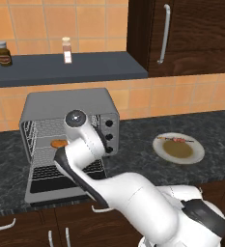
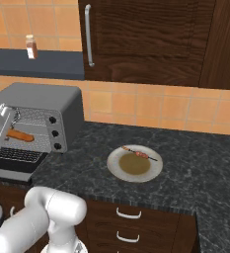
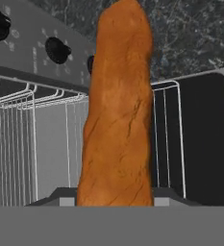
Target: Pick up the kebab skewer and baguette bread, and place them inside the toaster oven. Close the toaster oven door and start by setting the timer.
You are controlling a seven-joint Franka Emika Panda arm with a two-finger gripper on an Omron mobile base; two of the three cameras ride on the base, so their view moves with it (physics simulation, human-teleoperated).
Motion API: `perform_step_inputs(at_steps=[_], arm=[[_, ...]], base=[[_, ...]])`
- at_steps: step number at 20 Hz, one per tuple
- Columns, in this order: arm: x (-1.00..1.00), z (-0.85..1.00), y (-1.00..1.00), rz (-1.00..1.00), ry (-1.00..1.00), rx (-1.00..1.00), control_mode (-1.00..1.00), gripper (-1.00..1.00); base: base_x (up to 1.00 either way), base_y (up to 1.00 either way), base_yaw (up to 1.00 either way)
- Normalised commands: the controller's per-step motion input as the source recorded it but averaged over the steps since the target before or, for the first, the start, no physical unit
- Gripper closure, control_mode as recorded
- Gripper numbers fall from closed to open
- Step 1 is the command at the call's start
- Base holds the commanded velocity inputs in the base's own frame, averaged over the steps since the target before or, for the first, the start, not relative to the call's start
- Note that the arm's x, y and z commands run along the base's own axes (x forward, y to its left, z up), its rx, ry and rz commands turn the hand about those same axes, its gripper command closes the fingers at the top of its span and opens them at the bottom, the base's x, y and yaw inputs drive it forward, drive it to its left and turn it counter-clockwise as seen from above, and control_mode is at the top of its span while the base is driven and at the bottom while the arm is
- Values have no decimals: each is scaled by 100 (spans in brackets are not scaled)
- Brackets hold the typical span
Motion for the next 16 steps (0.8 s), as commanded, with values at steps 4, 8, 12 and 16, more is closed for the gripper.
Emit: perform_step_inputs(at_steps=[4,8,12,16], arm=[[44,-35,0,0,-15,0,-100,100],[24,-25,7,0,-12,0,-100,100],[11,0,15,0,-4,0,-100,100],[20,-7,20,0,0,0,-100,100]], base=[[0,0,0],[0,0,0],[0,0,0],[0,0,0]])
